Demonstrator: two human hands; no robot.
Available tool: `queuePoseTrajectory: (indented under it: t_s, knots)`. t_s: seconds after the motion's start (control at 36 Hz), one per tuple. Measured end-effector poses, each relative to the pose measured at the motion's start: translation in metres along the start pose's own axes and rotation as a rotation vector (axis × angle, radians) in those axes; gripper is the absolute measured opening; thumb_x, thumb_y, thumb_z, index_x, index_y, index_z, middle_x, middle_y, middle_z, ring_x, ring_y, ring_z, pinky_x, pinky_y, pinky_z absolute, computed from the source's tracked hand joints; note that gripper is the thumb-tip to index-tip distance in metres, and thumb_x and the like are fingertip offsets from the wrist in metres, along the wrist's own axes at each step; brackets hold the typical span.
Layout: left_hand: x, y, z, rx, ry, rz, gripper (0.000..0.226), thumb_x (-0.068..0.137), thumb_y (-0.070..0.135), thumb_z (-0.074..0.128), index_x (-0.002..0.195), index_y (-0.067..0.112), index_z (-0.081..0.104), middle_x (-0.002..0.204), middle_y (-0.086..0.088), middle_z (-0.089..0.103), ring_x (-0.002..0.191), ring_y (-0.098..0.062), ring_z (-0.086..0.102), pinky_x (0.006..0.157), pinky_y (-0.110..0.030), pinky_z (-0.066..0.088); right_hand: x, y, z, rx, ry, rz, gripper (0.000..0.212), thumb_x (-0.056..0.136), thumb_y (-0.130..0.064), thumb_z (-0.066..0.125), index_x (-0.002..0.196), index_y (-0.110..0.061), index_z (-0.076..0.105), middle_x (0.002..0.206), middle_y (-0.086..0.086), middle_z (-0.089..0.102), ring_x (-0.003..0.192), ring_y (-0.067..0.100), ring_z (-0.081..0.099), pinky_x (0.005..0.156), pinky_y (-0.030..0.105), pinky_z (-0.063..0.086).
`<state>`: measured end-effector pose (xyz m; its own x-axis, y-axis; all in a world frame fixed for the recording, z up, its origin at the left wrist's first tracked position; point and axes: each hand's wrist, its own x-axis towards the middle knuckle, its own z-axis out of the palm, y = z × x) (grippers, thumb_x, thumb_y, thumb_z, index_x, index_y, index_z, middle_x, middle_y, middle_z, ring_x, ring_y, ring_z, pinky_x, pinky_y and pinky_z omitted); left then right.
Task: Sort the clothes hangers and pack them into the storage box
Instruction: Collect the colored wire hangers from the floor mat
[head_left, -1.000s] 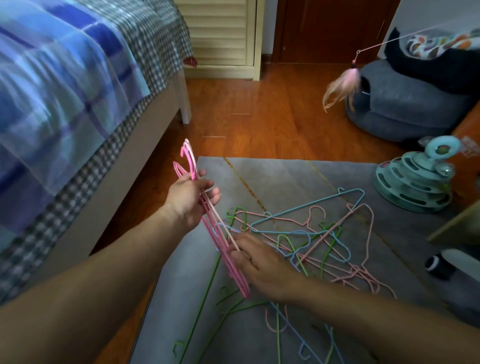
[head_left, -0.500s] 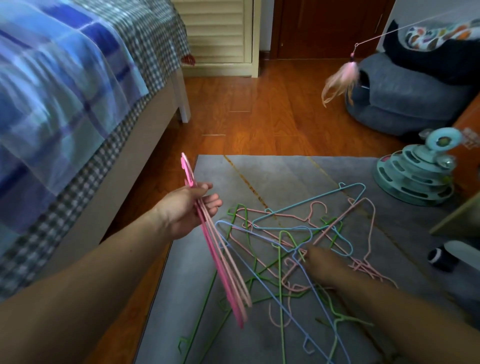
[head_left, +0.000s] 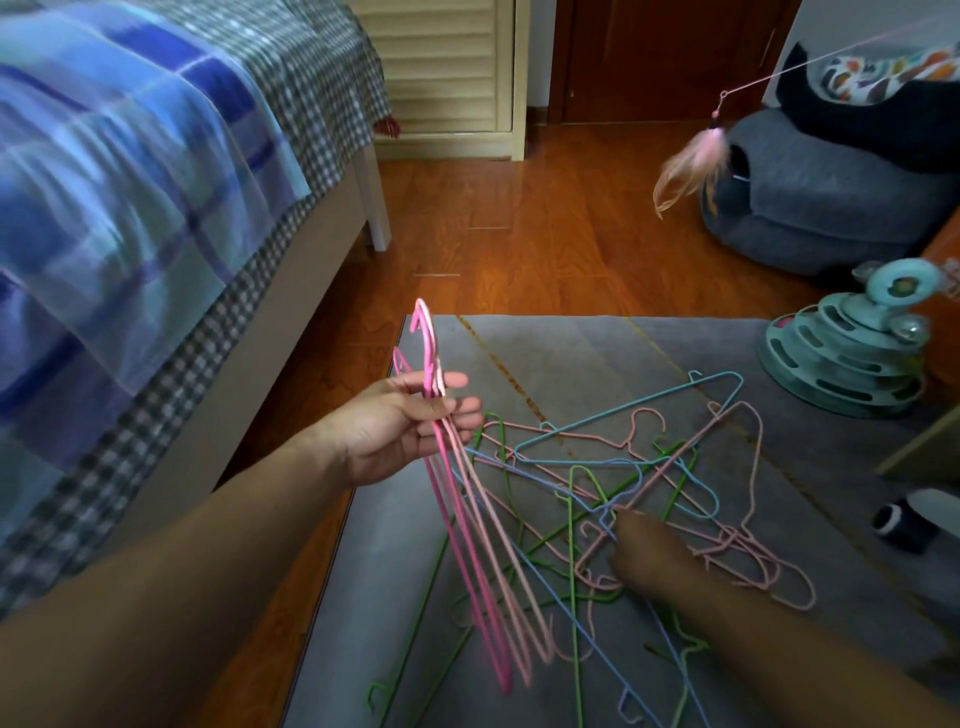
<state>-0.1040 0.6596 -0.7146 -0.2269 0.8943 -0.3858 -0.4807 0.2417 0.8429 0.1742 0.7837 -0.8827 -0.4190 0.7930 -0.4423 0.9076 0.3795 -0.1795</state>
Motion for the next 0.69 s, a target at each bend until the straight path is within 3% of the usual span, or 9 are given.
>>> queuePoseTrajectory:
  t_s: [0.06,0.08,0.14,0.19,0.33,0.47,0.58,0.64,0.69]
  knots:
    - [0.001,-0.001,-0.001,-0.008,0.0,-0.022,0.023,0.096,-0.004,0.056,0.118,0.002,0.061,0.11,-0.025,0.072,0.091,-0.032,0.075,0.078,-0.04,0.064,0.002,-0.001,0.001,0.15,-0.019,0.004,0.011,0.087,-0.03,0.06,0.086,-0.019,0.059,0.101,0.012,0.072,0.099,0.03,0.068,0.081,0.032,0.052]
    - [0.001,-0.001,-0.002,-0.008,0.002,-0.035,0.019,0.097,0.003,0.058,0.115,0.004,0.062,0.108,-0.023,0.072,0.088,-0.03,0.075,0.078,-0.04,0.063,0.004,-0.003,0.001,0.246,-0.019,0.011,0.019,0.09,-0.031,0.061,0.078,-0.018,0.056,0.087,0.008,0.071,0.086,0.027,0.069,0.075,0.031,0.051]
    - [0.002,-0.001,-0.005,0.01,0.02,-0.056,0.018,0.099,0.016,0.059,0.115,0.01,0.064,0.103,-0.015,0.072,0.086,-0.026,0.072,0.081,-0.039,0.061,0.002,-0.011,-0.006,0.455,-0.039,-0.006,0.025,0.093,-0.018,0.062,0.07,-0.017,0.052,0.06,0.003,0.064,0.056,0.02,0.063,0.061,0.031,0.048]
    - [0.004,0.0,-0.009,0.024,0.04,-0.048,0.023,0.099,0.02,0.058,0.121,0.015,0.064,0.101,-0.011,0.07,0.085,-0.024,0.067,0.083,-0.039,0.055,-0.001,-0.023,-0.019,0.611,-0.064,-0.051,0.026,0.092,-0.001,0.055,0.068,-0.012,0.054,0.053,0.006,0.059,0.045,0.017,0.056,0.055,0.029,0.044]
    - [0.007,0.002,-0.01,-0.01,0.026,0.02,0.028,0.098,0.006,0.052,0.121,0.02,0.061,0.107,-0.015,0.066,0.077,-0.024,0.067,0.07,-0.033,0.054,-0.02,-0.066,-0.062,0.888,-0.081,-0.229,0.021,0.095,-0.003,0.051,0.078,-0.009,0.062,0.082,0.009,0.065,0.076,0.016,0.061,0.061,0.028,0.052]
    - [0.01,0.004,-0.005,-0.007,0.02,0.05,0.028,0.1,0.016,0.057,0.128,0.013,0.063,0.112,-0.017,0.07,0.093,-0.031,0.072,0.075,-0.036,0.06,-0.037,-0.104,-0.093,1.207,-0.04,-0.271,0.019,0.101,-0.004,0.042,0.085,-0.006,0.052,0.081,0.012,0.061,0.068,0.021,0.064,0.054,0.035,0.055]
    - [0.012,0.001,0.002,-0.008,0.007,0.046,0.028,0.1,0.017,0.06,0.126,0.01,0.065,0.117,-0.02,0.07,0.115,-0.039,0.067,0.089,-0.045,0.06,-0.039,-0.119,-0.104,1.159,0.139,-0.366,0.02,0.102,-0.011,0.046,0.085,-0.006,0.055,0.081,0.009,0.065,0.076,0.024,0.064,0.065,0.039,0.054]
    - [0.013,-0.002,0.01,0.002,-0.015,0.035,0.028,0.1,0.016,0.059,0.127,0.01,0.064,0.115,-0.018,0.071,0.115,-0.038,0.067,0.096,-0.049,0.057,-0.041,-0.123,-0.104,1.044,0.213,-0.398,0.022,0.097,-0.027,0.051,0.085,-0.012,0.059,0.082,0.007,0.068,0.081,0.024,0.066,0.074,0.044,0.055]
    - [0.013,-0.007,0.02,0.006,-0.039,0.035,0.029,0.099,0.011,0.059,0.128,0.009,0.063,0.11,-0.016,0.07,0.105,-0.033,0.07,0.093,-0.047,0.058,-0.04,-0.127,-0.099,0.907,0.285,-0.42,0.024,0.092,-0.037,0.052,0.083,-0.015,0.058,0.079,0.005,0.065,0.078,0.023,0.062,0.074,0.044,0.051]
